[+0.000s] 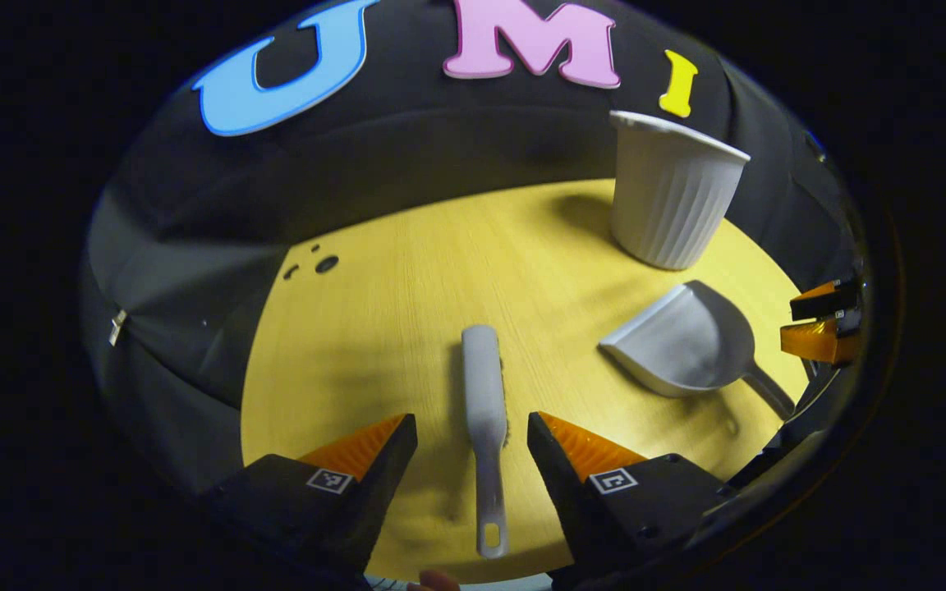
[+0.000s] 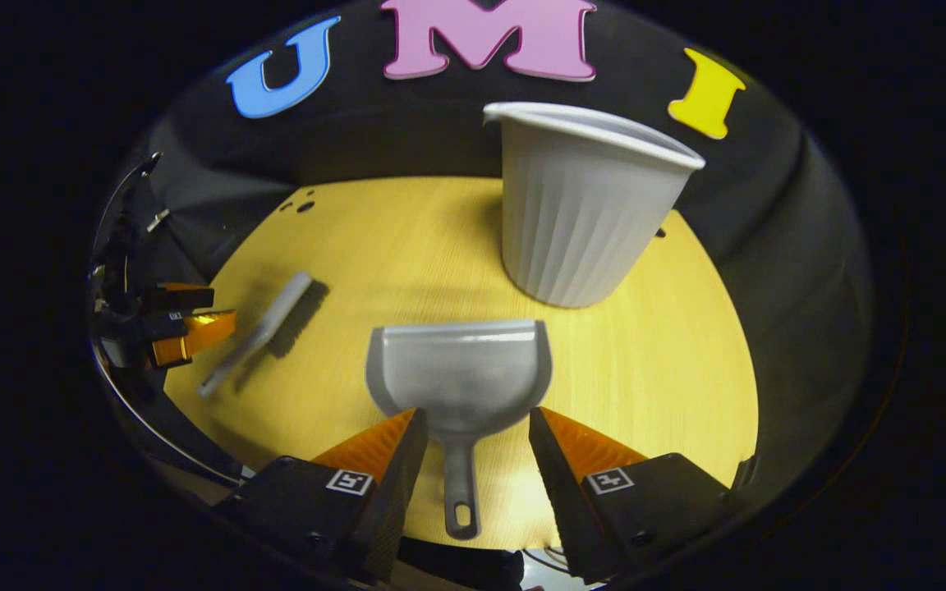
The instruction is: Pick up the small broom and dustpan from the desktop, sweep the trash into the dustpan with the broom, and then empty the trash into the garbage bin.
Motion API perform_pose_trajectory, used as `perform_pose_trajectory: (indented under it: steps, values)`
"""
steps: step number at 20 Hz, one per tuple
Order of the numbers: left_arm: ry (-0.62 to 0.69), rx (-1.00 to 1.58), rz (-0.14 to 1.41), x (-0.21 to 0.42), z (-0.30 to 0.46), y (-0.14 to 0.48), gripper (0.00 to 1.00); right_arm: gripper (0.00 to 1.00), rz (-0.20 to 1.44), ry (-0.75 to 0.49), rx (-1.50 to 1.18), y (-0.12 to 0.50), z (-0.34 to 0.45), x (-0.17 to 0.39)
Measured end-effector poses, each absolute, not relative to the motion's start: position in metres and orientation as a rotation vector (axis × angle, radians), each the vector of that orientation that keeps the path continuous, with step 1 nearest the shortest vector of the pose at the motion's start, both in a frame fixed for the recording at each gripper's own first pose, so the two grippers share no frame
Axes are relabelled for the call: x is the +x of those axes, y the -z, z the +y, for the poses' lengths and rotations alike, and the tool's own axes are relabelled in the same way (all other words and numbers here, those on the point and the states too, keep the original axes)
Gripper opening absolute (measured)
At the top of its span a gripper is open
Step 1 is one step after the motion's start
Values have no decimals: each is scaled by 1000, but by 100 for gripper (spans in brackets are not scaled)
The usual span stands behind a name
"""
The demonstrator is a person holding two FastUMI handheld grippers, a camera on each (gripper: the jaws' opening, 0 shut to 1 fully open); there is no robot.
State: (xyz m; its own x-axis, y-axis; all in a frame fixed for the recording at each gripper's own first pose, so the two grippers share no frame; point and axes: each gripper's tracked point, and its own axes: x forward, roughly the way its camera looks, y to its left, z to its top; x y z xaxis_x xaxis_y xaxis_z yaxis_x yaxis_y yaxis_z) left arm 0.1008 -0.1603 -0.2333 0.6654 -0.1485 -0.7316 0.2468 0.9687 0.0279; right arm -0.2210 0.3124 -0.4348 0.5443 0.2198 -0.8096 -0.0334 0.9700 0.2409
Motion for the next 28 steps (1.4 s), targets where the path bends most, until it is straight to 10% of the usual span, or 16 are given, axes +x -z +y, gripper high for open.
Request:
perform_pose_trajectory:
  steps: [12,28]
  values:
    - [214,-2,307,152,-185,45,88,98,541,-32,146,292,265,-147]
    - [183,-50,352,143,-176,53,88,98,422,-22,174,253,271,-130]
